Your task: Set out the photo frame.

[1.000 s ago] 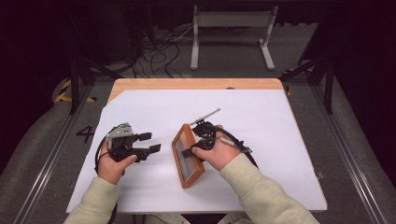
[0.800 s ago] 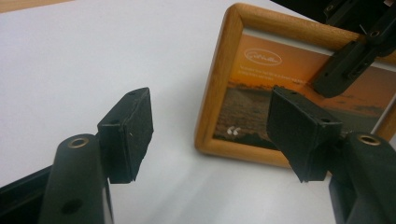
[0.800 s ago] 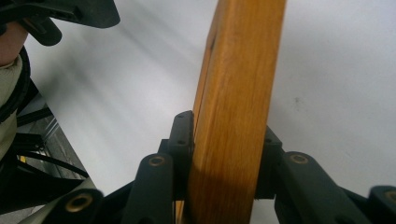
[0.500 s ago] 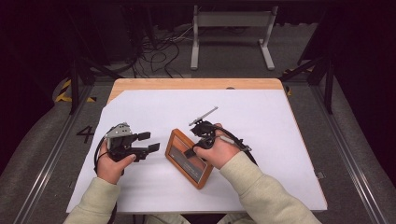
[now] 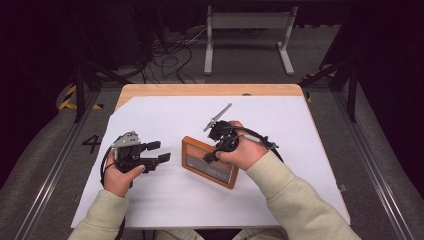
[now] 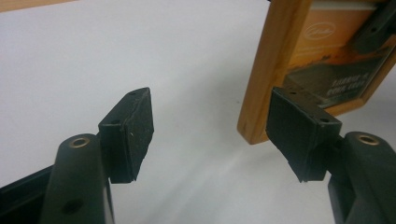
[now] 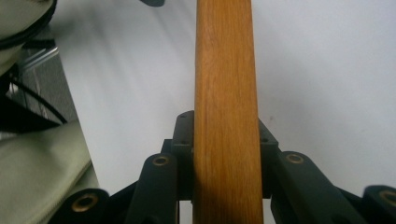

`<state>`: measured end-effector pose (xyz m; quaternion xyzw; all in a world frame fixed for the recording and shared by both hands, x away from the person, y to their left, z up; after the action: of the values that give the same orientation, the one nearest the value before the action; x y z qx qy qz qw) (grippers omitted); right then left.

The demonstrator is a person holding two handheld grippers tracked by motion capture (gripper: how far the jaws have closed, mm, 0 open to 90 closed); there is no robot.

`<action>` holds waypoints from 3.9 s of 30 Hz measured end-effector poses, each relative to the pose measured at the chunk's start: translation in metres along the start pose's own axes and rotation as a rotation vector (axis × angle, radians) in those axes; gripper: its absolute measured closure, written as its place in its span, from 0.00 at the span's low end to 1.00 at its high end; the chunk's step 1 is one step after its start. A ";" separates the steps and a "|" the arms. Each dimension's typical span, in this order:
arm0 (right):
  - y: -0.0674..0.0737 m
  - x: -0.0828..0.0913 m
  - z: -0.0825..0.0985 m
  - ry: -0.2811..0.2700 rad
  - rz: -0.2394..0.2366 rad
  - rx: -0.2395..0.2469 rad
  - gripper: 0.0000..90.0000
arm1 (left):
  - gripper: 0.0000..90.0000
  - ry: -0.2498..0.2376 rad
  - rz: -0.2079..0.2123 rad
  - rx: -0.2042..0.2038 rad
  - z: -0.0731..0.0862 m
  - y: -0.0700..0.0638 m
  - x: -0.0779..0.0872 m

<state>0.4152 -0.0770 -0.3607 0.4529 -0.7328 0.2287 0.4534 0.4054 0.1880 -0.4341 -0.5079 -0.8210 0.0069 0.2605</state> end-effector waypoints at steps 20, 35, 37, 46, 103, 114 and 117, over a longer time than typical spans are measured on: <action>-0.043 0.022 -0.007 -0.028 -0.036 0.307 0.79 | 0.35 0.008 0.002 0.001 0.002 0.001 0.001; -0.066 0.002 0.003 0.017 -0.110 0.358 0.79 | 0.35 0.010 -0.003 -0.009 0.002 0.001 0.001; -0.068 -0.001 0.005 0.014 -0.115 0.350 0.79 | 0.36 0.012 -0.004 -0.008 0.002 0.001 0.001; -0.076 -0.011 0.013 0.024 -0.136 0.333 0.79 | 0.35 0.018 0.001 -0.010 0.002 0.001 -0.001; -0.088 0.071 0.067 -0.447 0.179 0.013 0.22 | 0.33 0.039 -0.014 -0.011 0.010 -0.005 0.005; -0.090 0.086 0.118 -0.510 0.175 -0.100 0.15 | 0.33 0.034 -0.018 -0.018 0.012 -0.007 0.006; -0.092 0.087 0.129 -0.527 0.207 -0.108 0.11 | 0.32 0.031 -0.022 -0.018 0.012 -0.006 0.006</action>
<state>0.4202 -0.2574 -0.3548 0.3947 -0.8788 0.1087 0.2452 0.3933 0.1932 -0.4406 -0.5013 -0.8224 -0.0111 0.2687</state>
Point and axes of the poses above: each handheld gripper's, and its own axes: x roughly backward along the jaws, z roughly out of its underside, y roughly to its left, the point moved 3 cm from there along -x, roughly forward along the jaws, and after that the axes turned 7 degrees about z, right-handed, at the moved point
